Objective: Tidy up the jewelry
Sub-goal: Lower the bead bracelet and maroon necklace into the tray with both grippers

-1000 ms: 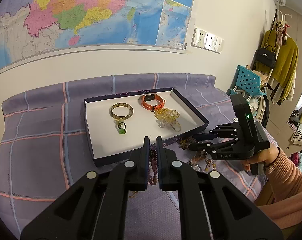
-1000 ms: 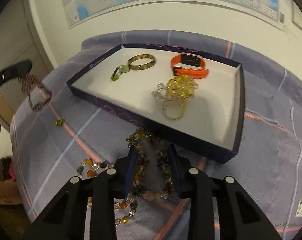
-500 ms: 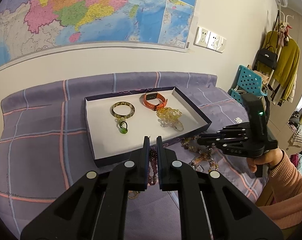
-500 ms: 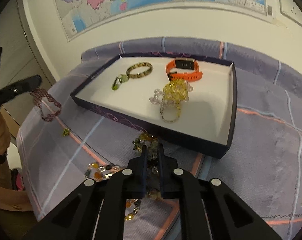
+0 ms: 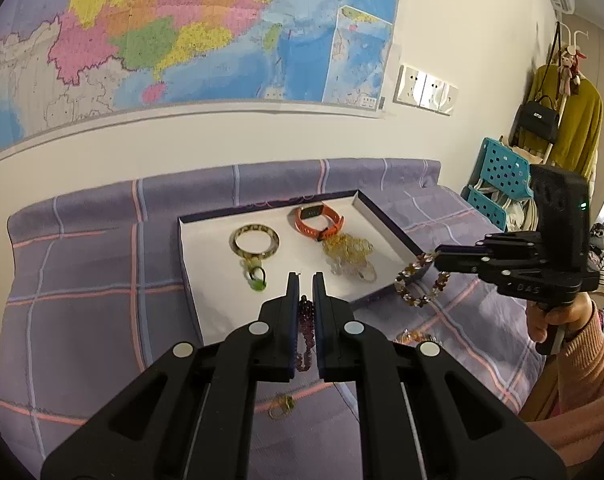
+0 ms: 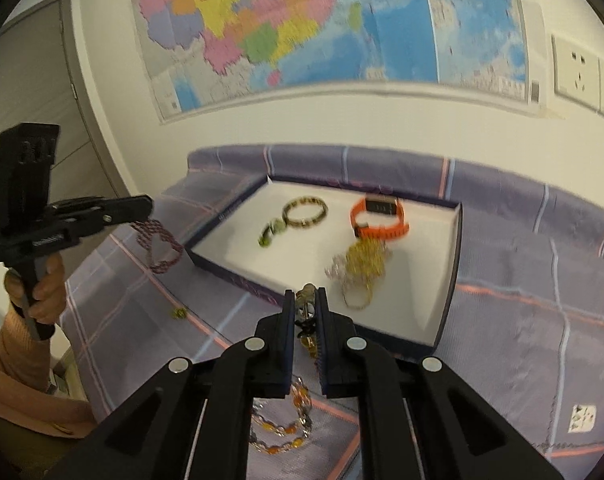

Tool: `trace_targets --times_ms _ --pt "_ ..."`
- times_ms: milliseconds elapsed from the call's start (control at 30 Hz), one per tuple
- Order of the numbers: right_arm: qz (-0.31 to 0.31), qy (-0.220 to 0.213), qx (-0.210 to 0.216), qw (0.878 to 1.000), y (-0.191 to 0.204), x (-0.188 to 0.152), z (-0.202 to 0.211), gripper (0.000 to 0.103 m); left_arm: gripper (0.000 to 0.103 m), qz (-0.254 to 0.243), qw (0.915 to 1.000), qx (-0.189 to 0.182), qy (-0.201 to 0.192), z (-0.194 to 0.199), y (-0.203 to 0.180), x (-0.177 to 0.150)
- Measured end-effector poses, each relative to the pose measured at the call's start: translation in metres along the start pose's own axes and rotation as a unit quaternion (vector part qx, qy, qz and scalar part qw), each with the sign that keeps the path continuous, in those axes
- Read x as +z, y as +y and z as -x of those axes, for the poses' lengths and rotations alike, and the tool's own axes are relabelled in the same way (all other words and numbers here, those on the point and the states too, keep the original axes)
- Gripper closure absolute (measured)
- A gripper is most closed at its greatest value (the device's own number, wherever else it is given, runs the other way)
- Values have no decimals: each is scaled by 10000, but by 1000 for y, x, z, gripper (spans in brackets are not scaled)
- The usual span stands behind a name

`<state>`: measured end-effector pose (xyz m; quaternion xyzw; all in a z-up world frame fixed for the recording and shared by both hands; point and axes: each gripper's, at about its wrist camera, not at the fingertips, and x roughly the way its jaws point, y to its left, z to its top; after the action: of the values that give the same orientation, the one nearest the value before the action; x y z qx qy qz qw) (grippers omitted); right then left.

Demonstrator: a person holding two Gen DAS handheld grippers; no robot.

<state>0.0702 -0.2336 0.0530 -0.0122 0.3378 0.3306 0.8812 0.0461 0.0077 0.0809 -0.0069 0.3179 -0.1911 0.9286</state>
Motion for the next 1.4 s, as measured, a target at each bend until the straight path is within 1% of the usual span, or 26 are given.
trace_targets --times_ms 167,433,867,1400 --pt "-1 -209 23 9998 -2 18 4 95 96 -33 10000 42 -47 -6 2 11" --pt "-23 -292 16 9996 -9 36 -7 95 96 64 9999 94 -2 -25 10 24" --pt "-202 -126 54 9997 -22 45 -37 95 96 199 9994 83 278 -62 17 25" --pt "-337 93 241 9991 -28 43 -62 95 96 276 9980 132 559 -89 26 20"
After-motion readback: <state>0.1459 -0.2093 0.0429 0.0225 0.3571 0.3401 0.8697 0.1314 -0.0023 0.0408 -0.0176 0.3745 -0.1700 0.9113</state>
